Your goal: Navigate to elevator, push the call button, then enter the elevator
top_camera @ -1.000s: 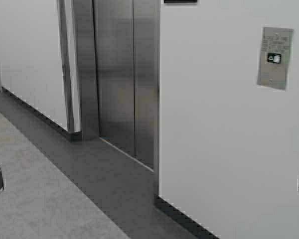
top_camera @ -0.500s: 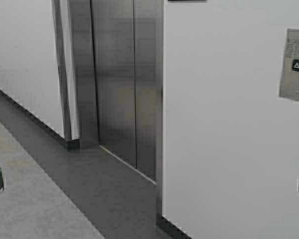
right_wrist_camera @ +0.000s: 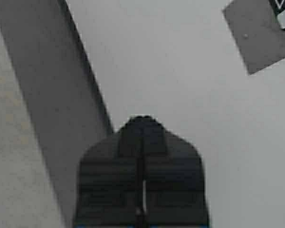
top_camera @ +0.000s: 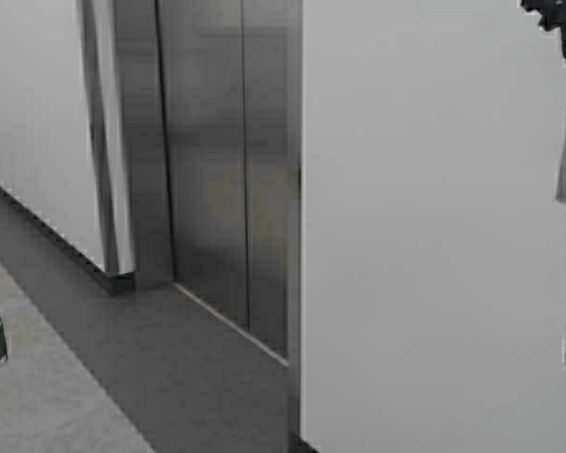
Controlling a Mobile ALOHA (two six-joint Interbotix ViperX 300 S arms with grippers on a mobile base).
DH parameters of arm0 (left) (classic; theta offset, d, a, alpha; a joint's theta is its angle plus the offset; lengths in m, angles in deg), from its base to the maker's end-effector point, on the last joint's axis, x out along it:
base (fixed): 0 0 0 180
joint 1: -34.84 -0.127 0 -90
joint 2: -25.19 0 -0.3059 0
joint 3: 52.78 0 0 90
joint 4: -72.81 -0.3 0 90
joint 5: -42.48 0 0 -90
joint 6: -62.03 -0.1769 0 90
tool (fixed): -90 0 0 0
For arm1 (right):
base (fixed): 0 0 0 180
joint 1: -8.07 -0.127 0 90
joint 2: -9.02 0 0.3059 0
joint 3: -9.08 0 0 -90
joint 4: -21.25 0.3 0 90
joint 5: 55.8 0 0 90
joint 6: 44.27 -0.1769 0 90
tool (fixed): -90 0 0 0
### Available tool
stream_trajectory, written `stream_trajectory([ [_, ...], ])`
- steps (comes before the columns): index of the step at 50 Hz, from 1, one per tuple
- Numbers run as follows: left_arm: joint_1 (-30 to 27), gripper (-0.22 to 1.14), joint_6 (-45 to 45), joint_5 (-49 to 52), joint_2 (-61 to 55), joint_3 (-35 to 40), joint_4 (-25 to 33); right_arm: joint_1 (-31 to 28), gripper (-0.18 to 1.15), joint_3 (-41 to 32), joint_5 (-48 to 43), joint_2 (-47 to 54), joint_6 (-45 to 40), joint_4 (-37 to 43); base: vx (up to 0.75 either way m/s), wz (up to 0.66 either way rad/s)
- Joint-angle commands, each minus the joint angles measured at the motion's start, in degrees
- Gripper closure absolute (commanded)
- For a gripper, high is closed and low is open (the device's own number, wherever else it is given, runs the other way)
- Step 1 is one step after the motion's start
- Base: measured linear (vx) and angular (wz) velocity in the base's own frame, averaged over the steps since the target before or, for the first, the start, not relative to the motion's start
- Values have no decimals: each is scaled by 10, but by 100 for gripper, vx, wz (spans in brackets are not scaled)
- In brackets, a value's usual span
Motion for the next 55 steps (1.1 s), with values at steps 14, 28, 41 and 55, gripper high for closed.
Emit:
stream_trajectory([
  [14, 1, 89, 0, 45, 4, 24, 8, -73, 91, -36, 127, 163, -170, -343, 14, -10],
  [28, 1, 89, -1, 53, 36, 23, 26, -72, 91, -32, 126, 246, -352, -548, 5, -4],
  [41, 1, 89, -1, 53, 46, 21, 32, -32, 91, -91, 124, 370, -395, -592, 1, -1],
  [55, 1, 89, -2, 53, 47, 19, 34, 44, 91, -144, 65, 428, -392, -613, 1, 1],
])
